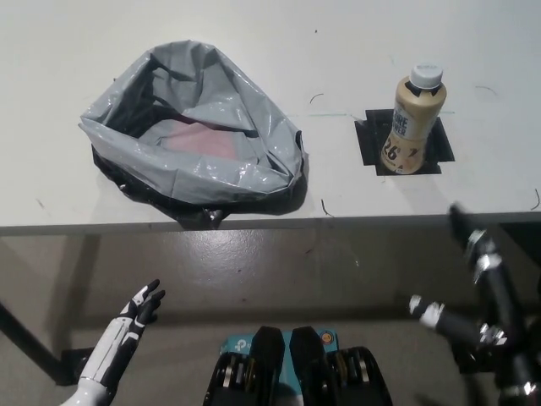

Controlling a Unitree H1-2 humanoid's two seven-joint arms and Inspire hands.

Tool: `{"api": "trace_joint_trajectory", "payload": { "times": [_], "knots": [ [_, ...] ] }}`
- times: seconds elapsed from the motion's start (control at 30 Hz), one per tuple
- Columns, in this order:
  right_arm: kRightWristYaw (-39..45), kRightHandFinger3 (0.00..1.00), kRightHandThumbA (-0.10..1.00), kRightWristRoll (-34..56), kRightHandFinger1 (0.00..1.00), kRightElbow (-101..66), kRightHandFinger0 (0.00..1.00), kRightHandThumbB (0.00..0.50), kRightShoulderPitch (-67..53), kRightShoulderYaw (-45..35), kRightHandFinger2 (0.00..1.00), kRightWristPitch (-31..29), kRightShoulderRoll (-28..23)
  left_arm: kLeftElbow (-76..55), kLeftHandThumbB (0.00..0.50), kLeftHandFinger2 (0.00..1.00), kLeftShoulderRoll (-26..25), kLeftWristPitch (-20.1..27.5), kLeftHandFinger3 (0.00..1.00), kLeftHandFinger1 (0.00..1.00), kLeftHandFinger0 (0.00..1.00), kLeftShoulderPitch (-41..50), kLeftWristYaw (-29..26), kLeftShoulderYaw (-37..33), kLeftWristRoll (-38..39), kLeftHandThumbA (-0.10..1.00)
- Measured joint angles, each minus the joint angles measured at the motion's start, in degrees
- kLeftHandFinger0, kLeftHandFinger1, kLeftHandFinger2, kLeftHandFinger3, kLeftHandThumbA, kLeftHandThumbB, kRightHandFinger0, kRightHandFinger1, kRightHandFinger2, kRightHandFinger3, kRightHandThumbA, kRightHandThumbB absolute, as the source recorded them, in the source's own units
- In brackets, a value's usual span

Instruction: Use the right hand to pick up a bottle of protein shake and place it into a plastic bag on the left side

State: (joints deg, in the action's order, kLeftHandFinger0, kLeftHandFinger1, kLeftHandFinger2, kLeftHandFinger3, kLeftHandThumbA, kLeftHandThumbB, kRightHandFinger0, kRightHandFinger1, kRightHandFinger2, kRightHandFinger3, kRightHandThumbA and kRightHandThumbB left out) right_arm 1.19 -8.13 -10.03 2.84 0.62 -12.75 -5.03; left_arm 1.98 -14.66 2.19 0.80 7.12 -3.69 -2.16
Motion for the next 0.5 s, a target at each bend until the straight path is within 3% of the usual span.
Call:
{"api": "trace_joint_trajectory", "payload": {
  "times": [0.03,0.23,0.5],
  "knots": [
    [-1.2,1.0,0.93,-1.1,1.0,-2.9,1.0,0.426,3.5,-1.8,1.0,0.2,0.4,0.0,0.343,1.0,0.0,0.0,1.0,1.0,1.0,0.1,0.0,0.0,0.0,1.0],
    [-4.9,1.0,0.98,-4.2,1.0,-2.2,1.0,0.417,16.5,-6.2,1.0,1.1,0.9,-0.1,0.336,1.0,0.0,0.3,1.0,1.0,1.0,0.1,0.0,0.0,0.0,1.0],
    [-7.0,1.0,0.99,-5.3,1.0,6.9,1.0,0.421,21.3,-7.0,1.0,2.1,1.2,-0.3,0.334,1.0,0.0,0.7,1.0,1.0,1.0,0.5,0.0,0.0,0.0,1.0]
  ]
}}
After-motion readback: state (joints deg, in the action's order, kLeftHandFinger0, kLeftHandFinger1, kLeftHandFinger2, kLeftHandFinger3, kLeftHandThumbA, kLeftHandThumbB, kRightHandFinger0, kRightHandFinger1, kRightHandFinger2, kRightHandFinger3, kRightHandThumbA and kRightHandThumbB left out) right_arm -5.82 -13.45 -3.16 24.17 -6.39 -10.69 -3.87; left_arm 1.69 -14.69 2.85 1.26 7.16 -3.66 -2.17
